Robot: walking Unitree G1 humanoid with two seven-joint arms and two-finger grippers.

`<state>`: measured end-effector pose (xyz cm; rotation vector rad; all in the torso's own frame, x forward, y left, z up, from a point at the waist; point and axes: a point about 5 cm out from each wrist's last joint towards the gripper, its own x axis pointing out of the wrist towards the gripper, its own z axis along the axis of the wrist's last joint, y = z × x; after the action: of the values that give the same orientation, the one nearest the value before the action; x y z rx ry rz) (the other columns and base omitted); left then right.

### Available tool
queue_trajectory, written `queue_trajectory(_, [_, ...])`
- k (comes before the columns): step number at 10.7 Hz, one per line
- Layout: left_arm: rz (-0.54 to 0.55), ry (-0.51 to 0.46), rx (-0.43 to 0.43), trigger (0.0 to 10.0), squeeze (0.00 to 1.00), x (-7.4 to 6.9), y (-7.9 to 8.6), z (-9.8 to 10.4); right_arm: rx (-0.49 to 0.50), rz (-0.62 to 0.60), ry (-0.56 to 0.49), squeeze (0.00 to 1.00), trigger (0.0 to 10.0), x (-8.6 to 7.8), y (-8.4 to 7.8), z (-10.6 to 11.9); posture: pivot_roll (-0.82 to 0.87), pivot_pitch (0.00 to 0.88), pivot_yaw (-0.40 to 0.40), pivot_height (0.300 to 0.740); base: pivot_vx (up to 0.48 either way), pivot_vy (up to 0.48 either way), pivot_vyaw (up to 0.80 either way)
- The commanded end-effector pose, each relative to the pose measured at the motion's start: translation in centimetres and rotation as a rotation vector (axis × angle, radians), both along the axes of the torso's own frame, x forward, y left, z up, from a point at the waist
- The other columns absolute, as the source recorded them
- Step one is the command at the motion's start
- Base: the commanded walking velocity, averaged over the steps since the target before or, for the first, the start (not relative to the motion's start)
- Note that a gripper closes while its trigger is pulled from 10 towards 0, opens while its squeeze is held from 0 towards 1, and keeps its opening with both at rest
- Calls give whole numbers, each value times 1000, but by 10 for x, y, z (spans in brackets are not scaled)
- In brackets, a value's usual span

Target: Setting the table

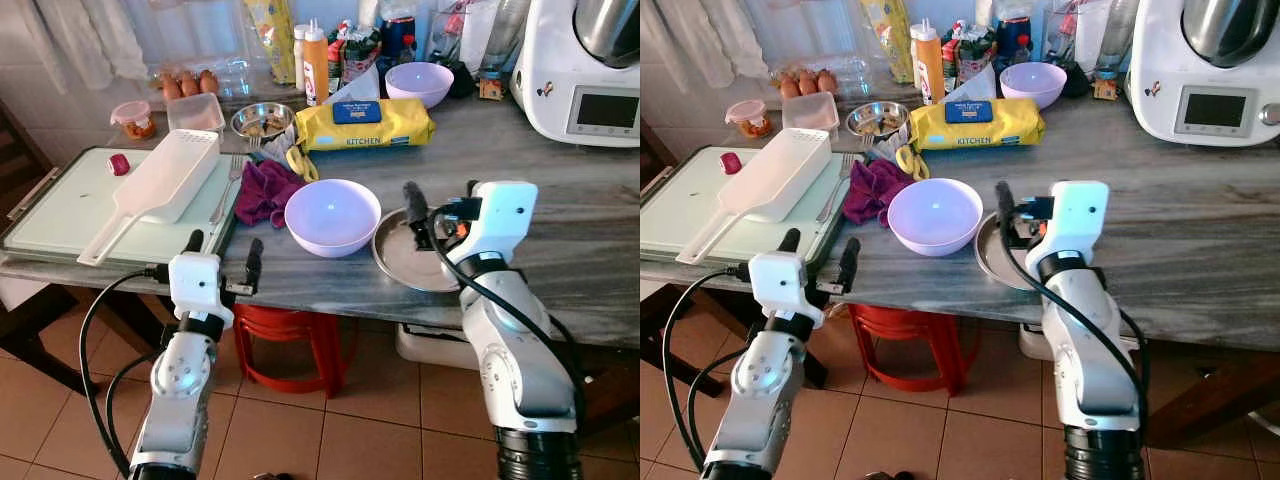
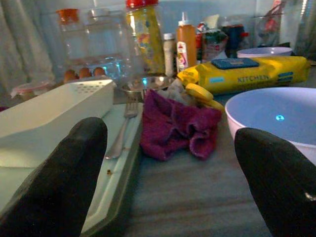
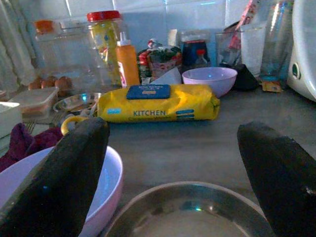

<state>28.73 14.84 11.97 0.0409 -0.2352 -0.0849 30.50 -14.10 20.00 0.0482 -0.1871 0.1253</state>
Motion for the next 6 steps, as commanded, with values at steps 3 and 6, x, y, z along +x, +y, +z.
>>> queue_trajectory(3, [58,27,25,10000,0,6,5,1,21,-16,9,0,10000,3,-1,0,-146,64,82,740,0,0,-748])
queue_trajectory(6, [73,43,49,10000,0,6,3,0,15,-10,7,0,10000,1,0,-2,-146,66,82,740,0,0,0])
